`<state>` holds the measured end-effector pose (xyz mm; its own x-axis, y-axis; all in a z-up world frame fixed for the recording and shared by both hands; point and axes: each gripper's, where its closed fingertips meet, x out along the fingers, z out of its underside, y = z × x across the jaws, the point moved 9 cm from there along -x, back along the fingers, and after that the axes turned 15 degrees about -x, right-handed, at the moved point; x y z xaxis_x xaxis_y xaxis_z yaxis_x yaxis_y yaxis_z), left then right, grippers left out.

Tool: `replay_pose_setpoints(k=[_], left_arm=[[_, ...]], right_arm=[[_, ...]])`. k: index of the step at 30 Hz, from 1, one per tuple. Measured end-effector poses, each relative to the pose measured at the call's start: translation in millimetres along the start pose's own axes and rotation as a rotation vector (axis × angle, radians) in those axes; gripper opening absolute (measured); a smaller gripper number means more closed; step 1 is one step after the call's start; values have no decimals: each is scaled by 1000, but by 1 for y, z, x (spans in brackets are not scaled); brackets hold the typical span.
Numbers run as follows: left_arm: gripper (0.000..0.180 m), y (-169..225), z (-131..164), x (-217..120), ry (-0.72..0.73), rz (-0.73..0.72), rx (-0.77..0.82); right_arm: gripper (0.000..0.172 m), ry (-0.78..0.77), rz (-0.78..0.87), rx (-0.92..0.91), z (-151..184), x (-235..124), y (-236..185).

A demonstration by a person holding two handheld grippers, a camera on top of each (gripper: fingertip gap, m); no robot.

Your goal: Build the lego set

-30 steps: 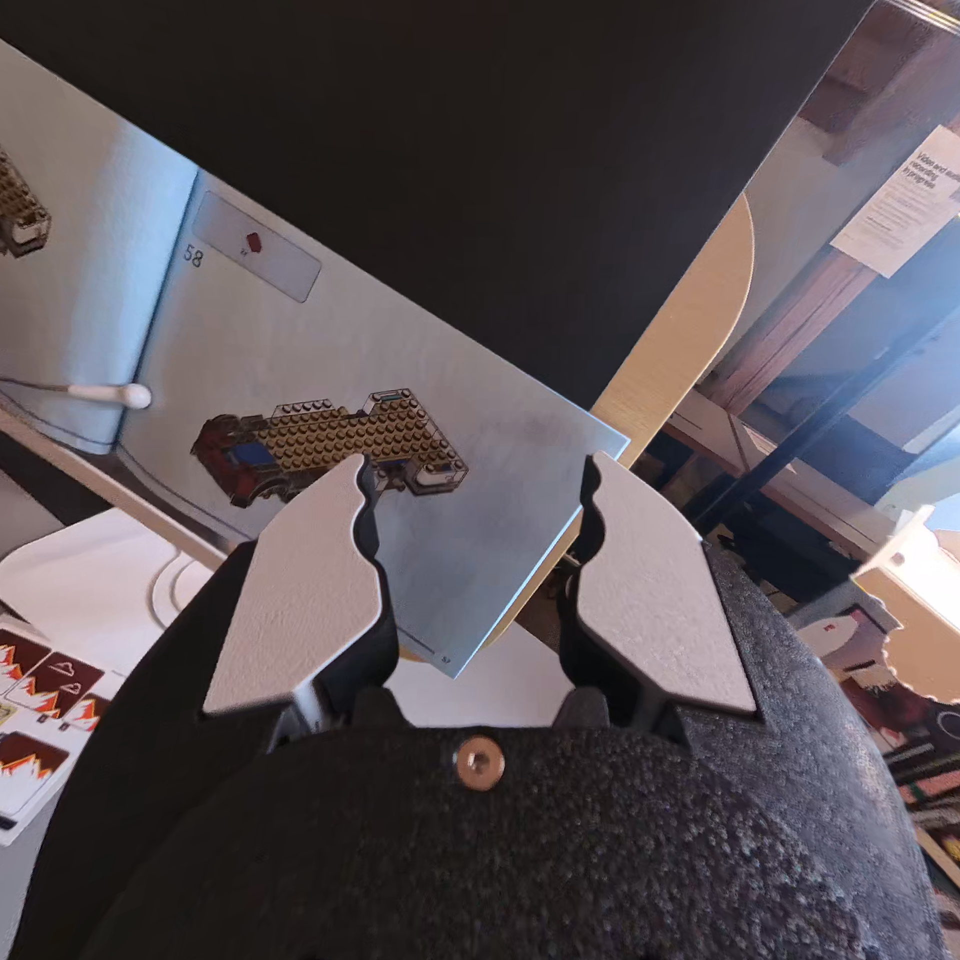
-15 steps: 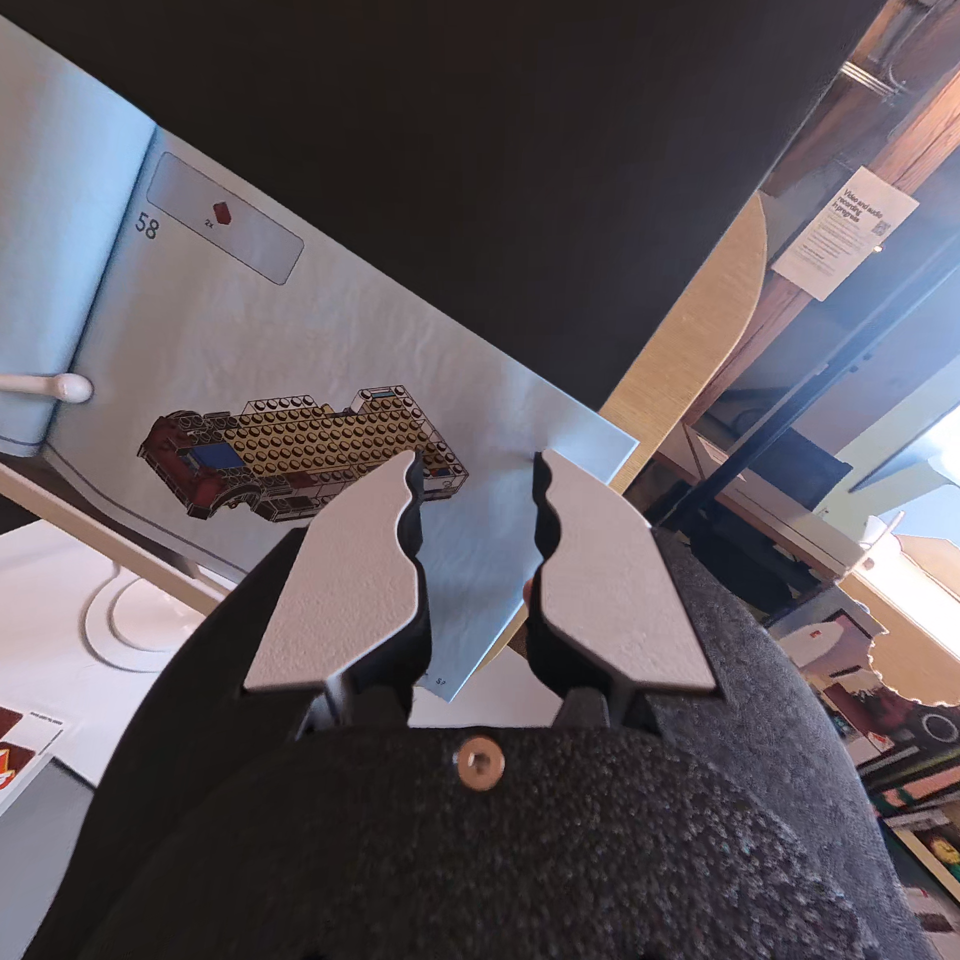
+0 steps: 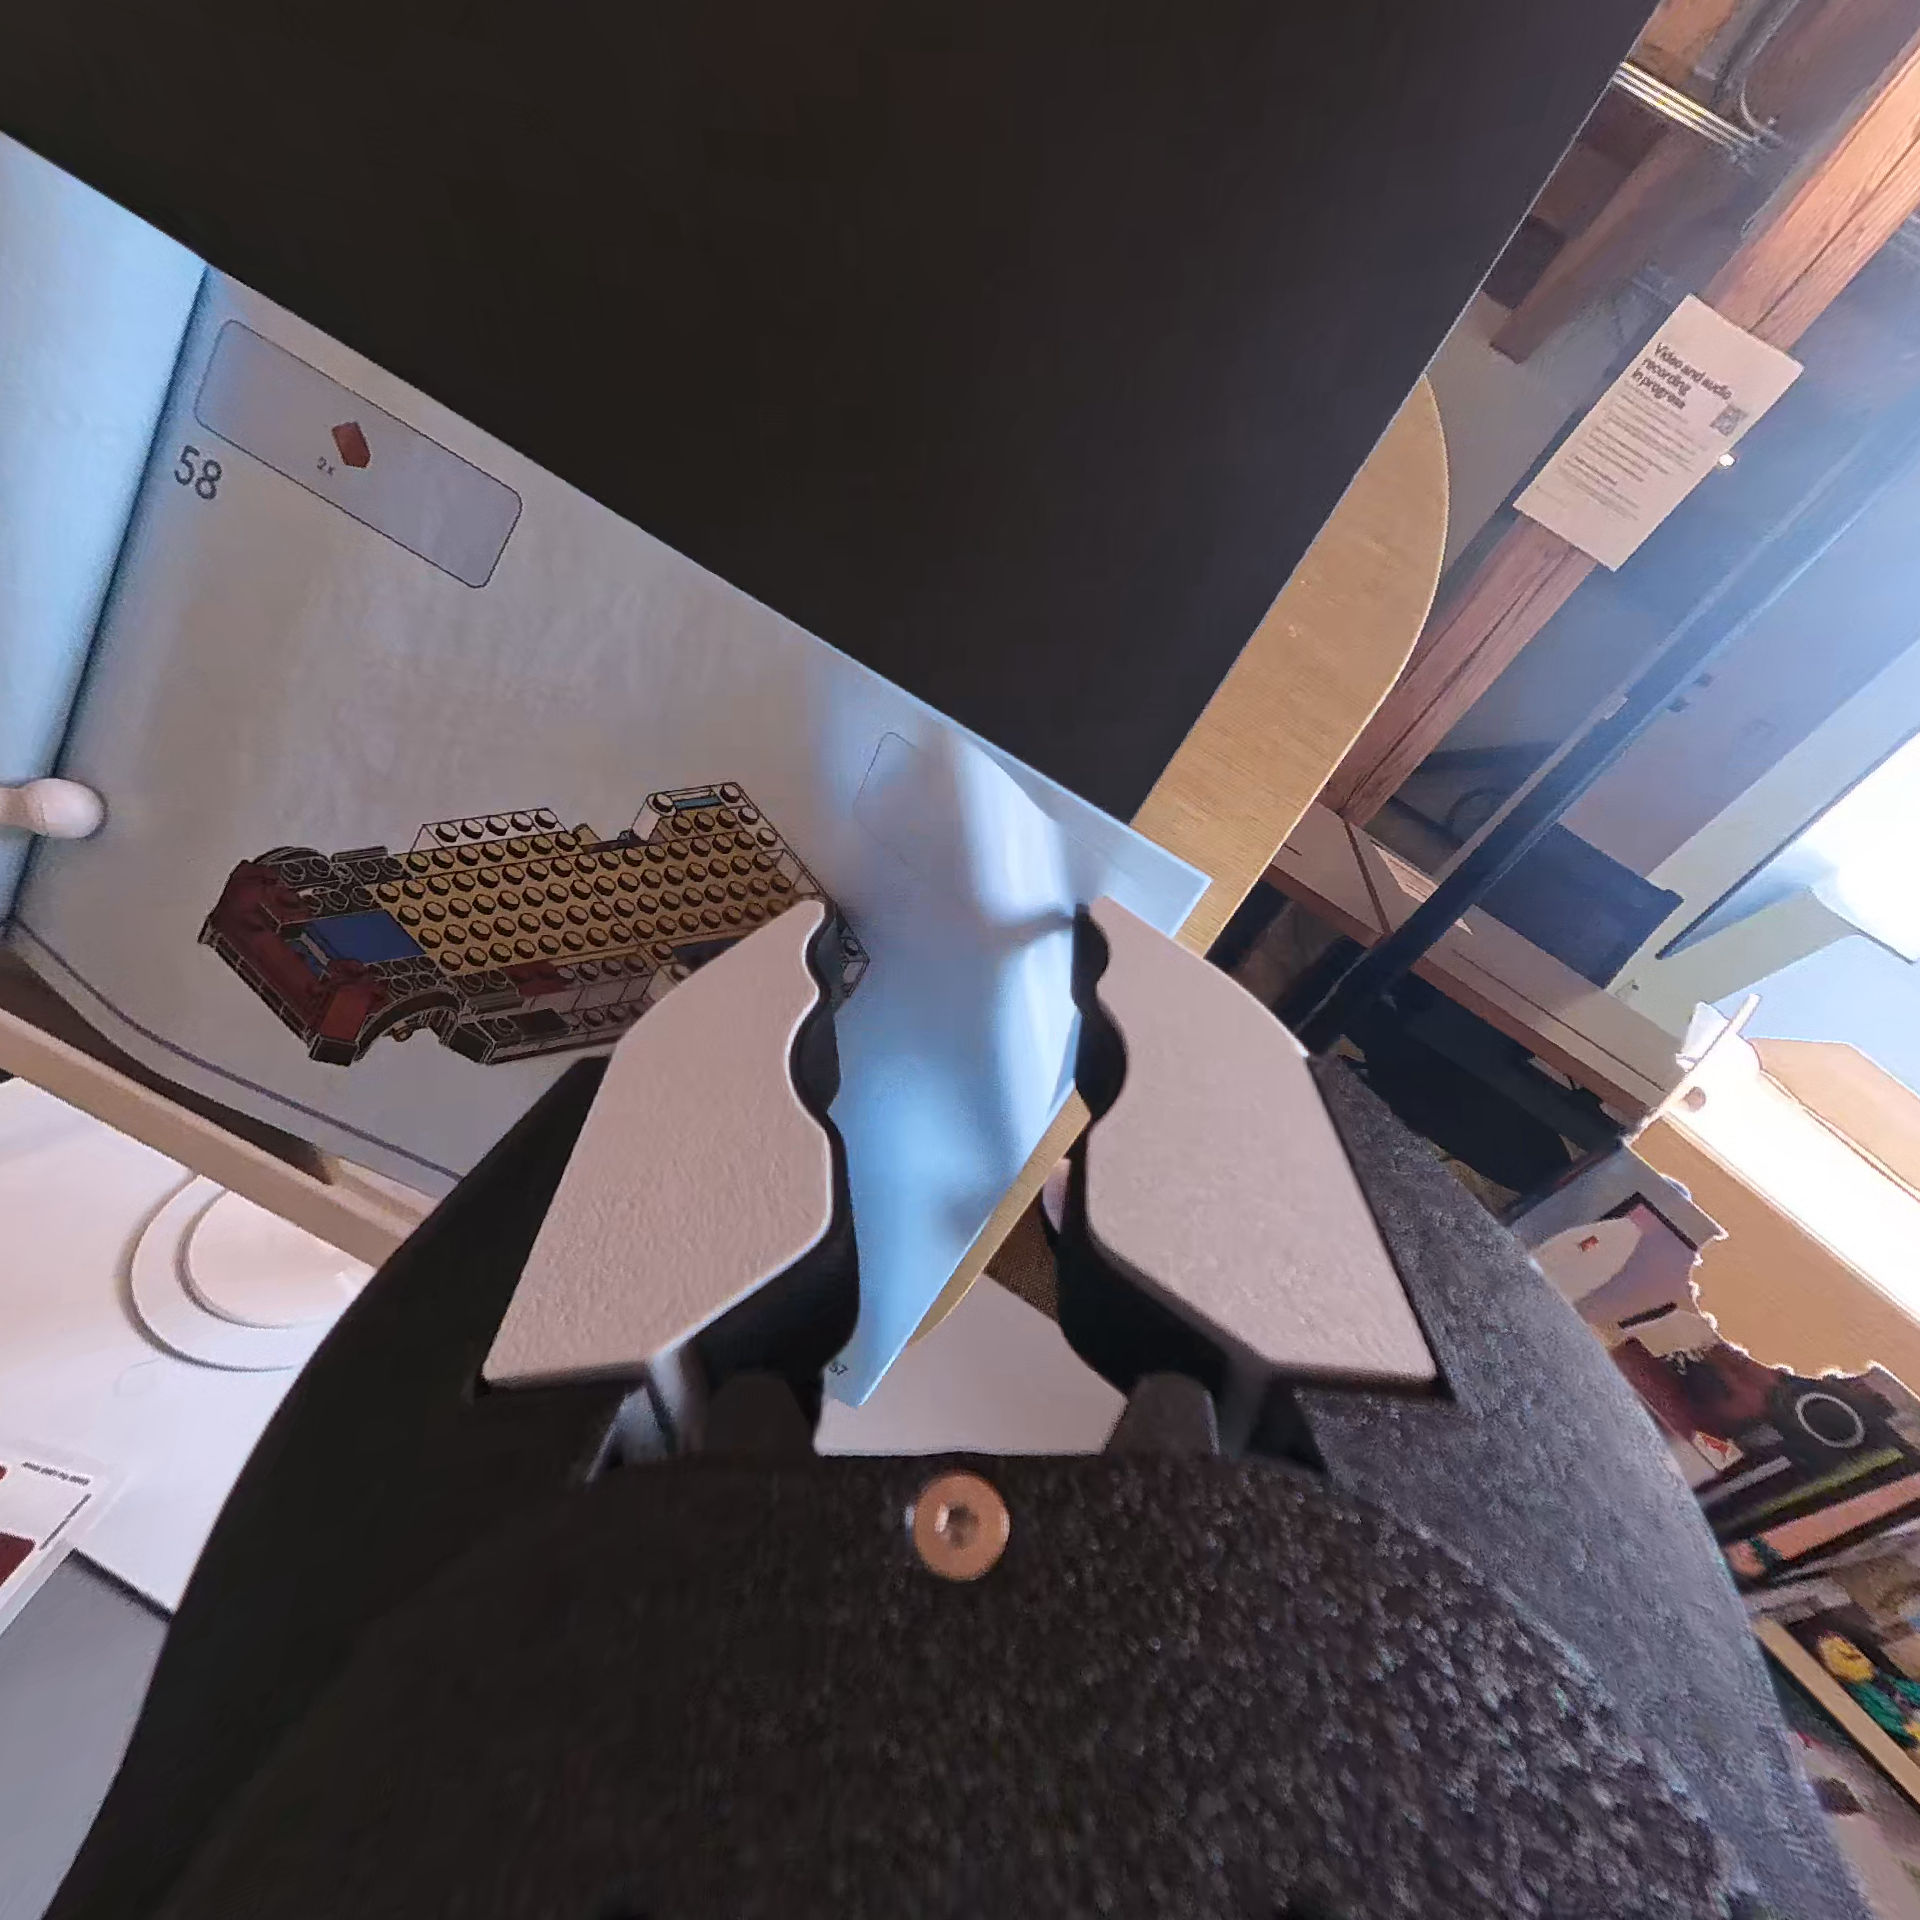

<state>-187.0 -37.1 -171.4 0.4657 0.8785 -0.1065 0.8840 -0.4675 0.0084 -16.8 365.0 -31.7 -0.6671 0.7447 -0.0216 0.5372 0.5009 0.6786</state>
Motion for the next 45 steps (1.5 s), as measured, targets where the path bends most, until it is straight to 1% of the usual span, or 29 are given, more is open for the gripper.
replay_pose_setpoints(k=[4,6,10,14,16,18,20,22,24,27,29,31,32,35,37,38,39,40,42,45], left_arm=[[0,0,1,0,-3,-1,0],[0,0,0,0,-3,-2,3],[0,-1,0,0,-2,-6,3],[0,-3,0,1,-3,-40,-5],[6,-6,-2,5,-11,-52,-32],[9,-10,-10,10,-2,-61,-42],[11,-17,-24,18,13,-95,-26],[10,-26,-42,31,7,-130,12],[11,-40,-65,52,-13,-146,21],[14,-69,-100,98,-30,-195,68],[20,-90,-115,135,-90,-219,68],[25,-111,-123,169,-164,-266,110],[26,-121,-125,184,-202,-307,158],[25,-141,-122,216,-315,-376,267],[14,-148,-122,225,-339,-425,359],[12,-149,-122,227,-351,-426,392],[7,-149,-122,228,-357,-420,411],[2,-148,-121,227,-346,-416,415],[2,-149,-119,221,-269,-405,349],[2,-155,-119,207,-87,-381,150]], right_arm=[[20,7,-36,-13,1,-2,-5],[14,9,-60,-11,-1,-5,-6],[16,37,-113,0,-4,-17,-7],[21,37,-170,9,7,-32,-10],[20,52,-221,46,13,-38,-11],[16,59,-258,75,17,-41,-12],[13,87,-306,98,16,-44,-12],[12,117,-347,127,12,-47,-11],[11,134,-371,157,10,-50,-9],[10,139,-398,181,11,-54,-9],[10,148,-423,217,12,-58,-10],[10,142,-448,229,14,-62,-12],[10,135,-445,221,16,-64,-12],[10,115,-464,215,23,-67,-13],[10,101,-467,215,27,-67,-12],[8,97,-473,214,29,-66,-12],[3,98,-479,214,30,-66,-12],[0,103,-482,218,30,-67,-12],[0,120,-493,235,30,-69,-12],[0,169,-538,257,22,-74,-19]])
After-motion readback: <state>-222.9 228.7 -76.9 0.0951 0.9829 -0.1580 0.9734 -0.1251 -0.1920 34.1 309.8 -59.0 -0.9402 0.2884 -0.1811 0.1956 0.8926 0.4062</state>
